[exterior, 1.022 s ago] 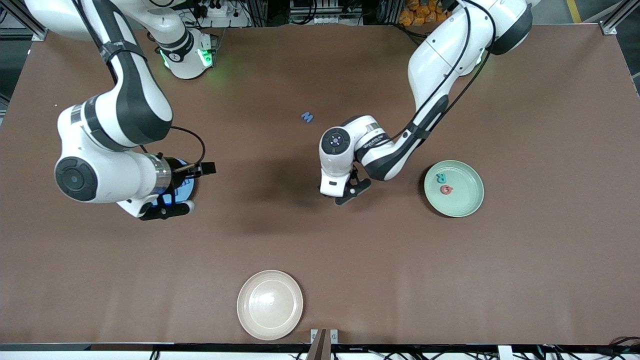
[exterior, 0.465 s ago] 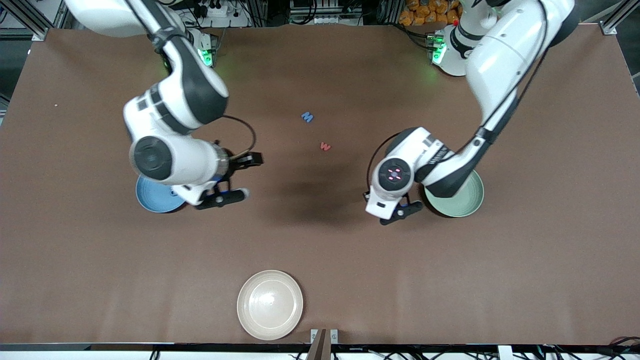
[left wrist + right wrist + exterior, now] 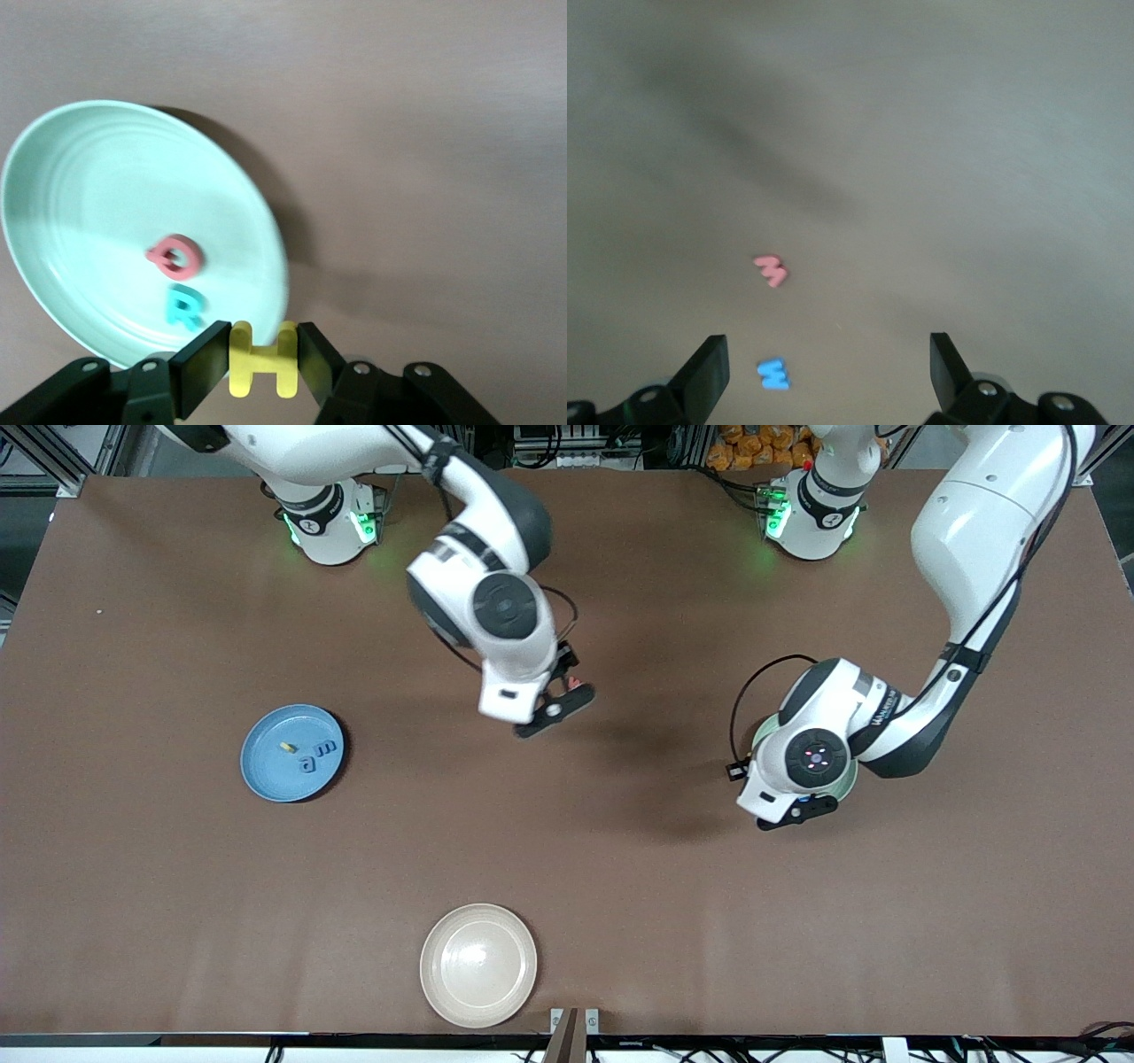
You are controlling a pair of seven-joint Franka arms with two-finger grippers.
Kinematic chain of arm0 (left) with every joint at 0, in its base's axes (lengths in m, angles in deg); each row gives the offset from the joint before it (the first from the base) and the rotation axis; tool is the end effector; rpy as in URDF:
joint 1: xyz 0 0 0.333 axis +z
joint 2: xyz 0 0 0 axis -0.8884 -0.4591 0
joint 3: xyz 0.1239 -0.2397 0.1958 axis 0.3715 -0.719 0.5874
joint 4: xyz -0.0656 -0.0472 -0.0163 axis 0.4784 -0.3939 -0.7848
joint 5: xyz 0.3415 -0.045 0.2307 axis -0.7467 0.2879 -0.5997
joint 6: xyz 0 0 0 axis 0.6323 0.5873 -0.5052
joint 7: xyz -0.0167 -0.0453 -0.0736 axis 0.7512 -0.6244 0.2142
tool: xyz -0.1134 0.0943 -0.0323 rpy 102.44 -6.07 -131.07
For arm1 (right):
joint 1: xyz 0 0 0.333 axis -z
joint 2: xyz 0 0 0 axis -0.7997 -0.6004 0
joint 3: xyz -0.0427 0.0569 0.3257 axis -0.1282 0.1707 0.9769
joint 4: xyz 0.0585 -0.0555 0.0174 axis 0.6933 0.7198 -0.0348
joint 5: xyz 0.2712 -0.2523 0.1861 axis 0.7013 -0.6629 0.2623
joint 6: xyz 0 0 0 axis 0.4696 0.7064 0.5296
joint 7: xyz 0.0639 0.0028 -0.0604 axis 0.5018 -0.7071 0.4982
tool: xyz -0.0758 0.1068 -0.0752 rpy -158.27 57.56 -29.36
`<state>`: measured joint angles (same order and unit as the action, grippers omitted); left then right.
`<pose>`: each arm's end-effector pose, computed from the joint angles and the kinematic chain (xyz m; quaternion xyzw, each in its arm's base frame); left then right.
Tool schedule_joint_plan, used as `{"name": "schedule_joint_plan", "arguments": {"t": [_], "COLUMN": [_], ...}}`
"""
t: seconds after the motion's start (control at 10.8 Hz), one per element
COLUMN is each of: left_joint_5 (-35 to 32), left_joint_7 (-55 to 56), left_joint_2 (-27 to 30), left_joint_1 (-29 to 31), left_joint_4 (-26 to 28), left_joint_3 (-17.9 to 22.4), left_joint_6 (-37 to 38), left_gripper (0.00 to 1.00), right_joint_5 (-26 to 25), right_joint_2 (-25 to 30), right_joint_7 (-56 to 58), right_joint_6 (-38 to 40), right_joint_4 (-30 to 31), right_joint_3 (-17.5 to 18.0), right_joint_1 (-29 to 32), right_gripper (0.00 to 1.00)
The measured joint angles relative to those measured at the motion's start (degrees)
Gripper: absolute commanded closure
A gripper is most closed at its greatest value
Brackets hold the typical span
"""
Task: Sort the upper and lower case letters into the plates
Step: 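Place the yellow H on the green plate while the right gripper reaches the w, then grasp the pink w with the right gripper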
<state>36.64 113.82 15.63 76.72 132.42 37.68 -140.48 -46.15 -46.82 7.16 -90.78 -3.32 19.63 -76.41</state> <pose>0.6117 -0.2006 0.1949 -0.9815 -0.1231 0.1239 0.0779 0.4958 0.5209 0.3189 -0.9504 -0.3033 0.0662 0.0186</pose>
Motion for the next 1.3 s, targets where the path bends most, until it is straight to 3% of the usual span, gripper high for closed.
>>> {"name": "schedule_joint_plan", "arguments": {"t": [0.19,0.37,0.46,0.56,0.84,1.3], "left_joint_5": [-3.56,-7.61,-9.10,-9.51,-9.52,-9.51], "left_joint_7": [-3.58,-7.75,-10.23,-12.26,-12.95,-6.61], "left_joint_2": [1.74,2.35,2.36,2.37,2.38,2.39], "left_joint_1": [4.73,9.63,11.69,13.15,13.64,12.85], "left_joint_4": [6.94,11.55,12.76,13.34,13.75,13.78], "left_joint_3": [-0.16,-0.23,-0.27,-0.32,-1.51,-3.95], "left_joint_6": [-6.73,-12.34,-13.85,-14.46,-14.83,-14.89], "left_gripper": [0.99,0.96,0.70,0.01,0.00,0.00], "right_joint_5": [-7.22,-13.05,-14.83,-15.91,-17.24,-19.95], "right_joint_2": [-1.35,-3.33,-4.43,-5.08,-5.89,-8.46], "right_joint_7": [-0.14,-0.11,-0.04,0.85,6.80,7.24], "right_joint_6": [-10.03,-16.53,-17.88,-18.32,-21.18,-22.87], "right_joint_4": [7.93,13.33,14.27,14.51,14.72,15.17], "right_joint_3": [3.13,3.63,3.66,3.67,3.67,3.59], "right_joint_1": [-0.91,-2.29,-3.20,-3.79,-3.95,-3.92], "right_gripper": [0.04,0.11,0.16,0.17,0.21,0.24]}}
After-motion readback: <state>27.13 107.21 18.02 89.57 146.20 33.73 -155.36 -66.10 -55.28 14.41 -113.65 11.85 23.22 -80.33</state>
